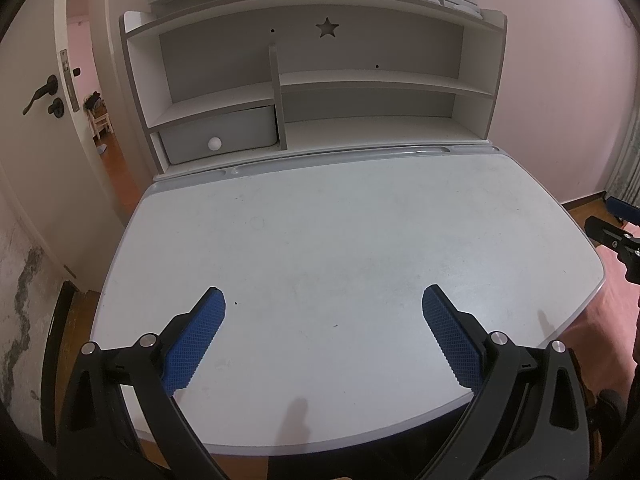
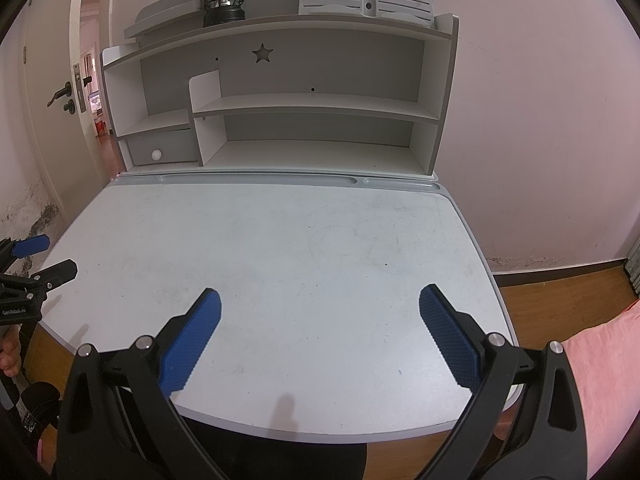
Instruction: Collect trash
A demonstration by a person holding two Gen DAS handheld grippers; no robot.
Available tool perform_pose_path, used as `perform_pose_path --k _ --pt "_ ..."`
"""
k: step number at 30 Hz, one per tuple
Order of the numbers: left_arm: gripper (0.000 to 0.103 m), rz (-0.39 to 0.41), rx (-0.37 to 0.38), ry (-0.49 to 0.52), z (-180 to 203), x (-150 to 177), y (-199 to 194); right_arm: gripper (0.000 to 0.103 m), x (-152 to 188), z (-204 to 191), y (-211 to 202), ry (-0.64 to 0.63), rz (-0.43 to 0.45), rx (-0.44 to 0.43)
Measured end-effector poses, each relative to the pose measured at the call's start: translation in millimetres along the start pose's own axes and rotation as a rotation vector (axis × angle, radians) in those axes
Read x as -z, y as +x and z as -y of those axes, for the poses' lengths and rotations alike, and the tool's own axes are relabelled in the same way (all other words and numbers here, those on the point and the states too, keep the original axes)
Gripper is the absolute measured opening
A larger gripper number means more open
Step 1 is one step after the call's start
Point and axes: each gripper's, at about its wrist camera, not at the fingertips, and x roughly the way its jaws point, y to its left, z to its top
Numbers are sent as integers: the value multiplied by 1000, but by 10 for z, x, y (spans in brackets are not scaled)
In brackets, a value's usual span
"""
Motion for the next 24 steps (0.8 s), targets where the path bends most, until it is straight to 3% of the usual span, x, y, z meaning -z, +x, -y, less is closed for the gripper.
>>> perform_pose_path --k 24 --pt "96 26 -5 -1 30 10 -58 96 5 8 -3 -1 2 -1"
